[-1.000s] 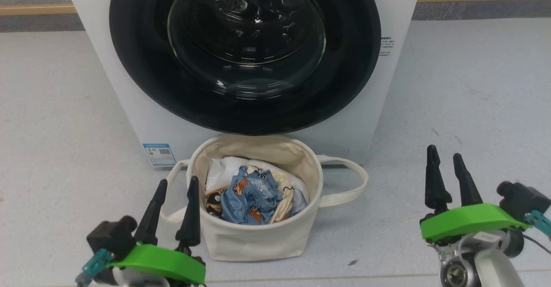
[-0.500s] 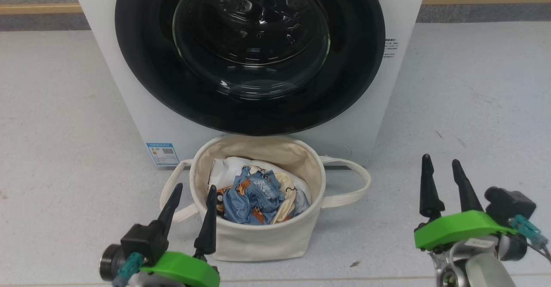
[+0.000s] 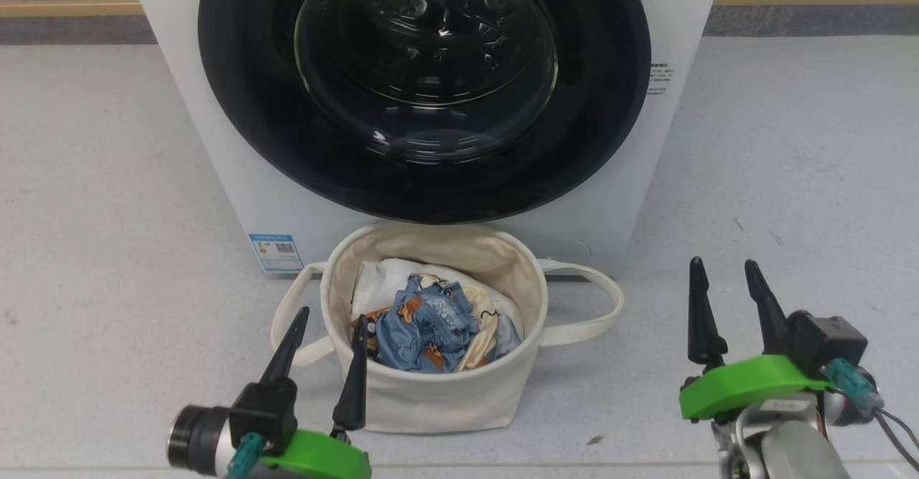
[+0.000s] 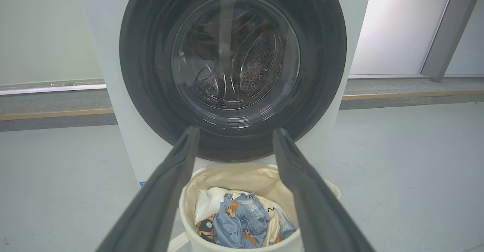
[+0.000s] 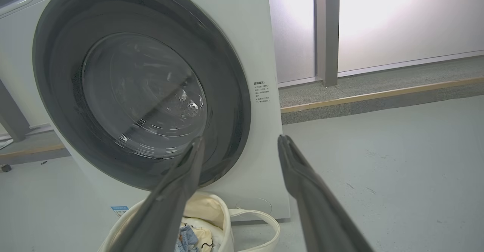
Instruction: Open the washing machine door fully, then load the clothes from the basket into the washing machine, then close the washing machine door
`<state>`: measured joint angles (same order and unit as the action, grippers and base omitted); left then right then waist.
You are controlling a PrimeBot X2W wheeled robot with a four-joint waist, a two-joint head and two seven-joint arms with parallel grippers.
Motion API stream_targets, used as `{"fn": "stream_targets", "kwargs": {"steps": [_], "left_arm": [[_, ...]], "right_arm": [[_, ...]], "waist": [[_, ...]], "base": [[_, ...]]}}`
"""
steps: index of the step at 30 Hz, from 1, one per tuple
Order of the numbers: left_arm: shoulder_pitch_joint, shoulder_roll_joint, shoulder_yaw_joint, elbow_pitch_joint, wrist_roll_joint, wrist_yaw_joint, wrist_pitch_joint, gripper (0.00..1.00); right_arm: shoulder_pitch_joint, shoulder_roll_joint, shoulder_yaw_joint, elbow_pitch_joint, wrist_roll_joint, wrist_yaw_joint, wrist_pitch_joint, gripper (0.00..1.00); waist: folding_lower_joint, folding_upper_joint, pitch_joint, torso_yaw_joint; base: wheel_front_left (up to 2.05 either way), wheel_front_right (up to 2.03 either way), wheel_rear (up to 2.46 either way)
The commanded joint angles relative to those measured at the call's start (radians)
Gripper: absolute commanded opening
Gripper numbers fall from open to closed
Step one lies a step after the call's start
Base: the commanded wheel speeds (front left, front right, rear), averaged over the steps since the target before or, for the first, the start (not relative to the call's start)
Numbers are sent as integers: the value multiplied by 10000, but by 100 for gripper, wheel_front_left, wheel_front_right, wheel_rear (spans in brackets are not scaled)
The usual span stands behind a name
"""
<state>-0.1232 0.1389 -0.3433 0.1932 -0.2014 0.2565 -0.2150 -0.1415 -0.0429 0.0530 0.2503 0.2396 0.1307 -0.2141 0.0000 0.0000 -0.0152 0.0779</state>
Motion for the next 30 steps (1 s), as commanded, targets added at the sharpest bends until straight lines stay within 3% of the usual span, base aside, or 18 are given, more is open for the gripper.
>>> {"fn": "stream_targets", "kwargs": {"steps": [1,12,30], "left_arm": [[-425,65,226,-277,328,95,-155,100],[-471,-22,187,-140,1576,289,-467,100],[-375,-465,911,323,1172,-124,-467,100]], "right_arm": [[-599,-64,283,-291,-318,0,-163,100],[-695,-74,462,-334,-1499,0,-477,100],[-658,-74,435,-100,-1251,0,-477,100]], "waist": [[0,0,-5,12],[0,0,-70,111],[0,0,-23,68]], "base": [[0,0,0],[0,0,0],[0,0,0]]}}
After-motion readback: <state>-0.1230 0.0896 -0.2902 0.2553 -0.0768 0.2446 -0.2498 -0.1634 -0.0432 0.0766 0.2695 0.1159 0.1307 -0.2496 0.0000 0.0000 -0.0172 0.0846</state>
